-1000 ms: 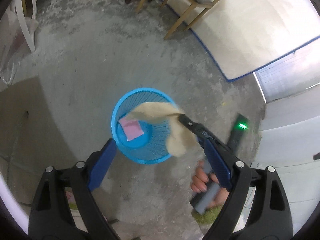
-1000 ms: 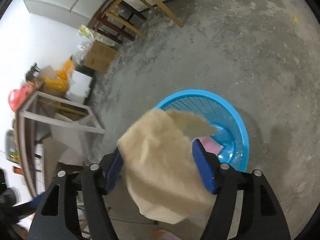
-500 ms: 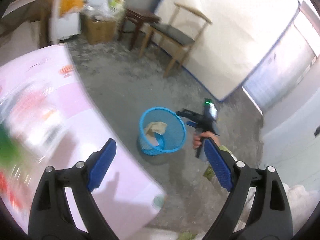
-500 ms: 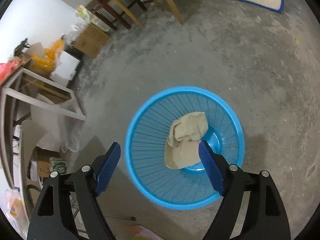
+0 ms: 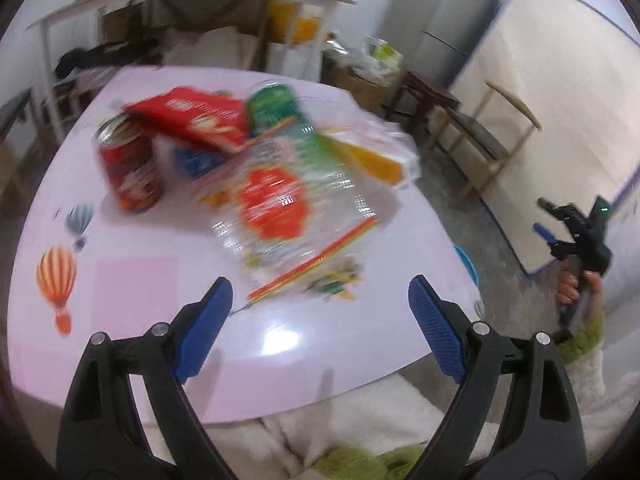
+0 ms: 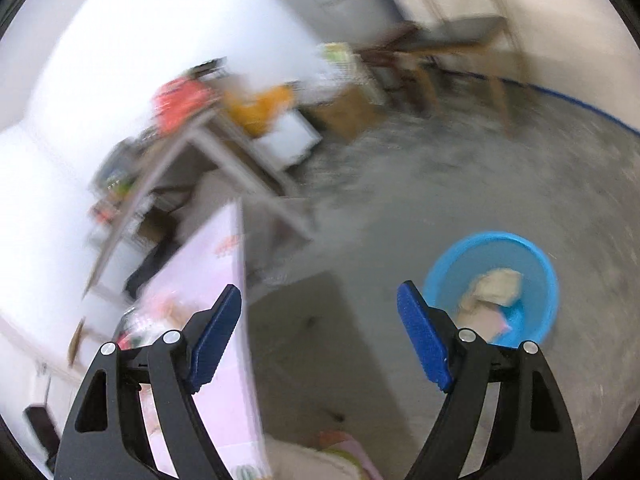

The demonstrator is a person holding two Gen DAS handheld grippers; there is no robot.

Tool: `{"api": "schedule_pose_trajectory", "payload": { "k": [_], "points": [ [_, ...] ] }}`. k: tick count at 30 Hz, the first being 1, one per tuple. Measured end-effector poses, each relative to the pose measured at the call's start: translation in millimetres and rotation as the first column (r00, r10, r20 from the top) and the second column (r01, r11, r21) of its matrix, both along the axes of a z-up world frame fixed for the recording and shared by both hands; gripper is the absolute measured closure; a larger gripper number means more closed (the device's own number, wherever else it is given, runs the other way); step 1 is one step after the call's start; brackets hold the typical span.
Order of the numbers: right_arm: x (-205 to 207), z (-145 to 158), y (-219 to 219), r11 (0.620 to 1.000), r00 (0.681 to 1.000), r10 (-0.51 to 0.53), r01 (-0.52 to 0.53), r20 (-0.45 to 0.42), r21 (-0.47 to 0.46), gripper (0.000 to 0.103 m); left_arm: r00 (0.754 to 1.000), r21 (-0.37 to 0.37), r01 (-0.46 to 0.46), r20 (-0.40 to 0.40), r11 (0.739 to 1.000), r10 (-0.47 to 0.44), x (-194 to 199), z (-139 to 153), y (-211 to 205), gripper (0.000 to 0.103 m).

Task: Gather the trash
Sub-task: 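Move both tools back over the table toward the clear snack bag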

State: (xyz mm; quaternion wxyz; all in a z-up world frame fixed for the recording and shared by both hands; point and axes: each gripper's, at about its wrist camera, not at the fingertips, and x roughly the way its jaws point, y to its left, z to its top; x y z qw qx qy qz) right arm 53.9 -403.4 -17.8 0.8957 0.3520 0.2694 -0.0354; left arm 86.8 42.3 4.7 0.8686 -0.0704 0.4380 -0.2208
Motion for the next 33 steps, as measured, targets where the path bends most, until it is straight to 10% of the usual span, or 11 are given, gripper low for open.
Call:
{"api": "schedule_pose_trajectory", "payload": {
  "k": [10,26,33],
  "points": [
    [76,43,198,0.881,0.888,0.461,-0.457,0.003,-0.122,0.025,0.994,-0.095,-0.110,0.013,0.989,0.112,-11,-39,51,0.017],
    [143,2,312,0.796,0.844,0.448,-0.526,-0.293,-0.298,0.057,0.983,-0.322,-0.142,-0.159,0.936,0.094,65,-98,69,0.043],
    [140,1,318,0.785,0.815,0.483,-0.565,-0.321,-0.253,0.094,0.984,-0.363,-0.101,-0.171,0.926,0.041,74,-101,58,0.052]
  ]
}}
